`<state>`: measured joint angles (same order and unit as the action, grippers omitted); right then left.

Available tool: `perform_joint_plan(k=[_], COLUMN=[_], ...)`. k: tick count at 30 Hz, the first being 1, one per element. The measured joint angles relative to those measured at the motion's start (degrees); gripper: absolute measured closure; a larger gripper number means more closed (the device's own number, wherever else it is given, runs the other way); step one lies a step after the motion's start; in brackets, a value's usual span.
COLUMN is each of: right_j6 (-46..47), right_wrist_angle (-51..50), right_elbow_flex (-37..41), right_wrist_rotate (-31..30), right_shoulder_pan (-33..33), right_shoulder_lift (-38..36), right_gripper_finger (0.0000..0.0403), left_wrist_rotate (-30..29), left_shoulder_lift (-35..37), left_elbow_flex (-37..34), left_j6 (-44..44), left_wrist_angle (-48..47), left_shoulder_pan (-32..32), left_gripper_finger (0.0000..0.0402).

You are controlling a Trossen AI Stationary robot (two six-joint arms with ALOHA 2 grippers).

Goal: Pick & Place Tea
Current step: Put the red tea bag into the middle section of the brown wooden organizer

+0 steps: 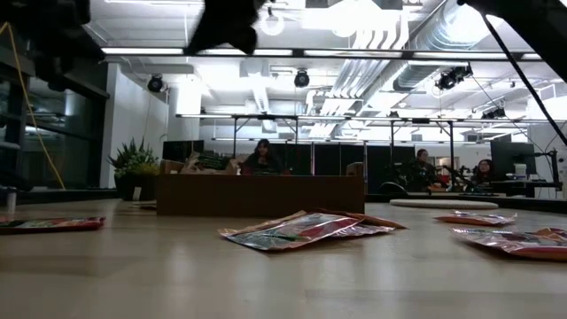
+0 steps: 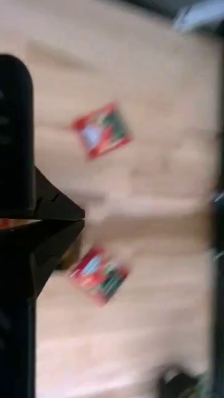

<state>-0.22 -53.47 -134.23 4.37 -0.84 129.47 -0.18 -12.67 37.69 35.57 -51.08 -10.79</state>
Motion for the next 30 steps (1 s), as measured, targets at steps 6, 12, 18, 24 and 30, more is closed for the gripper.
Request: perform_joint_plan(k=[6,12,18,24,30], right_j6=[3.5,10.3,12.5,13.3,12.1], right_wrist_angle=[11.0,26.6,31.1,32.0,31.3], right_elbow_flex=[4.8,18.0,24.1,26.5,26.5], right_wrist_rotate=[3.3,5.5,2.1,1.9,0.9], right_shoulder_pan=[-3.0,-3.7,-5.3,-7.9,-9.0], right_shoulder_lift=[0.6,0.8,0.8,0.8,0.8], right_gripper_finger=[0.0402,0.0402,0.0403,0.0403,0.0403], left_wrist_rotate=[-0.1,2.8,10.3,10.0,-4.7], left_shoulder_lift=[4.4,5.4,5.4,5.3,5.1], left_elbow_flex=[-0.4,-7.5,-18.4,-22.7,-20.4], left_j6=[4.1,9.0,14.1,20.4,27.2], left_wrist_angle=[-3.1,0.0,13.5,21.4,22.9], left_shoulder_pan=[0.0,0.0,0.0,5.4,19.3], left_gripper_finger=[0.0376,0.0376,0.0376,0.0376,0.0376])
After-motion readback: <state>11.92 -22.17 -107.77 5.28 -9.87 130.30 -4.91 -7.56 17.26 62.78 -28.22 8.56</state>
